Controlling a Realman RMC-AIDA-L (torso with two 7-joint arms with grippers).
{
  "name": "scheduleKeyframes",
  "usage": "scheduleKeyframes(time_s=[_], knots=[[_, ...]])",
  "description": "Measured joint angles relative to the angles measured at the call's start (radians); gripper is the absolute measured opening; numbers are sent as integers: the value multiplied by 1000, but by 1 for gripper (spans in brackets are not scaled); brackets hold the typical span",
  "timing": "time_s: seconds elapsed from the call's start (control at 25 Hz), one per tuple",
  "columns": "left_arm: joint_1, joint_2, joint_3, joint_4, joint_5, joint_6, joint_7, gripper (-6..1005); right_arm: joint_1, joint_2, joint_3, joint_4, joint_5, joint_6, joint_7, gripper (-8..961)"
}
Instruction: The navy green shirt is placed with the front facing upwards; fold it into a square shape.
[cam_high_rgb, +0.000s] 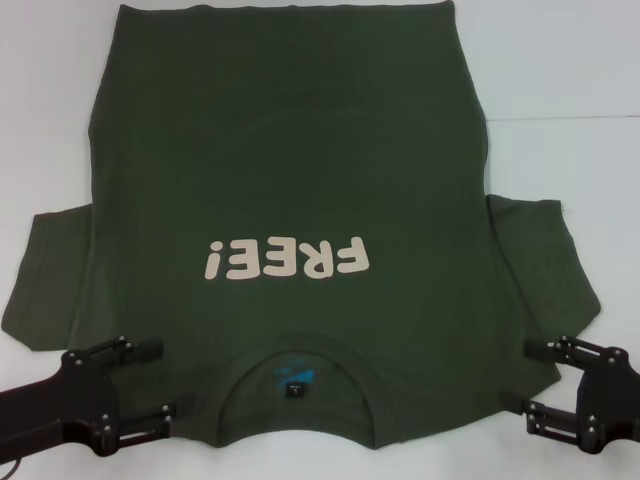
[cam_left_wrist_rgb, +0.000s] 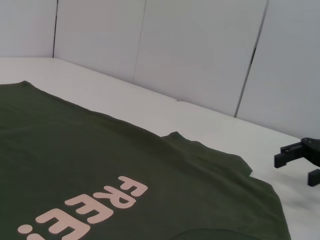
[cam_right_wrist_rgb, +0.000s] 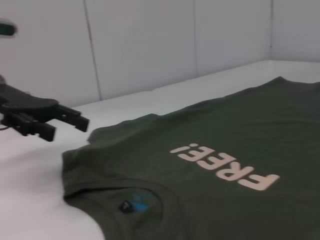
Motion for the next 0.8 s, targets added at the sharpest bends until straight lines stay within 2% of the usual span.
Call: scheduleKeyframes(time_s=[0.56, 0.72, 0.8], knots=[[-2, 1, -2, -5, 1, -20, -3, 836, 11, 3, 12, 7, 2, 10, -4, 765], [-12, 6, -31, -2, -4, -25, -136, 835, 12, 3, 12, 6, 2, 7, 1, 764], [-27, 22, -71, 2, -3, -26, -292, 834, 12, 3, 12, 6, 2, 6, 2, 764]])
